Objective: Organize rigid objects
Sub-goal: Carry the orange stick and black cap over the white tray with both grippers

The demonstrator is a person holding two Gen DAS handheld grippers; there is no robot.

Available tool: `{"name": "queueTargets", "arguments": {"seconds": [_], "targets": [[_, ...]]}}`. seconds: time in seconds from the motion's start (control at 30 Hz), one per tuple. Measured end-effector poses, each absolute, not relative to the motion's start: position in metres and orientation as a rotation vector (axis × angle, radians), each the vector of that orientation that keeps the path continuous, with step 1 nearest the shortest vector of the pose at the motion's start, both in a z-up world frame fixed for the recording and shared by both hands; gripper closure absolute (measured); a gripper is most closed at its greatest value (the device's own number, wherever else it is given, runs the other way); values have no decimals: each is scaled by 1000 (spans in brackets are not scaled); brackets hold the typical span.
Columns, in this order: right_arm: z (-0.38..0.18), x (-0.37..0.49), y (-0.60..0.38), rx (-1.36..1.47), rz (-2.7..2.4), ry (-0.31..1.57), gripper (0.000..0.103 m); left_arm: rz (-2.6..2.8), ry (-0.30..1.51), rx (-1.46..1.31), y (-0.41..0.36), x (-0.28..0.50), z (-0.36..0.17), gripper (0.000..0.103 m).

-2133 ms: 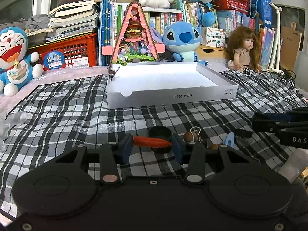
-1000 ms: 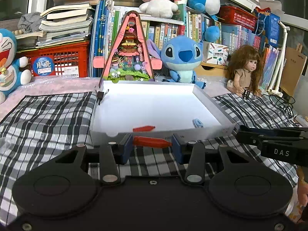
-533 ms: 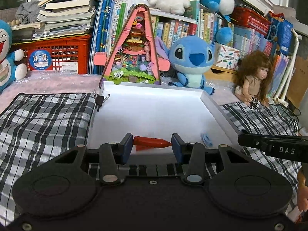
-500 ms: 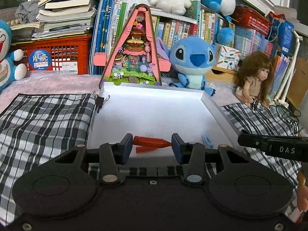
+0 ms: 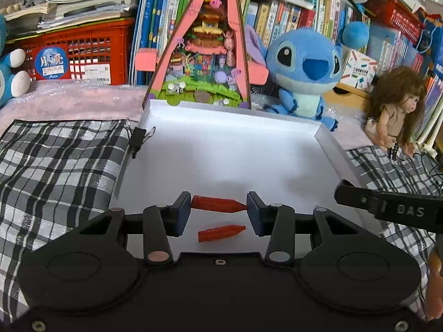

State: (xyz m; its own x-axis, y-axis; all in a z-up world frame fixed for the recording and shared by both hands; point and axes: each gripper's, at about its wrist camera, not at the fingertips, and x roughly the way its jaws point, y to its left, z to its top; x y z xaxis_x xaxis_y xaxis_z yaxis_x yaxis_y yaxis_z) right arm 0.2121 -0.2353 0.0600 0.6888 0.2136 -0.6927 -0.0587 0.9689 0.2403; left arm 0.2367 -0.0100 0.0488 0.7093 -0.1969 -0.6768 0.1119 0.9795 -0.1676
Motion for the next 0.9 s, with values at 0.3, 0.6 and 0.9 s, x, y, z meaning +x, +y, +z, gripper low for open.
{"name": "queueTargets", "arguments": {"seconds": [0.3,0.6,0.9], "targets": [[41,235,-223,162,134,821,66,-130,781,-70,-17,248,35,61],[29,247,-215,116,116,839,66,-118,793,-41,-21,255,24,61],[24,247,-210,65,120,836,66,-118,781,-15,-23,254,22,61]]}}
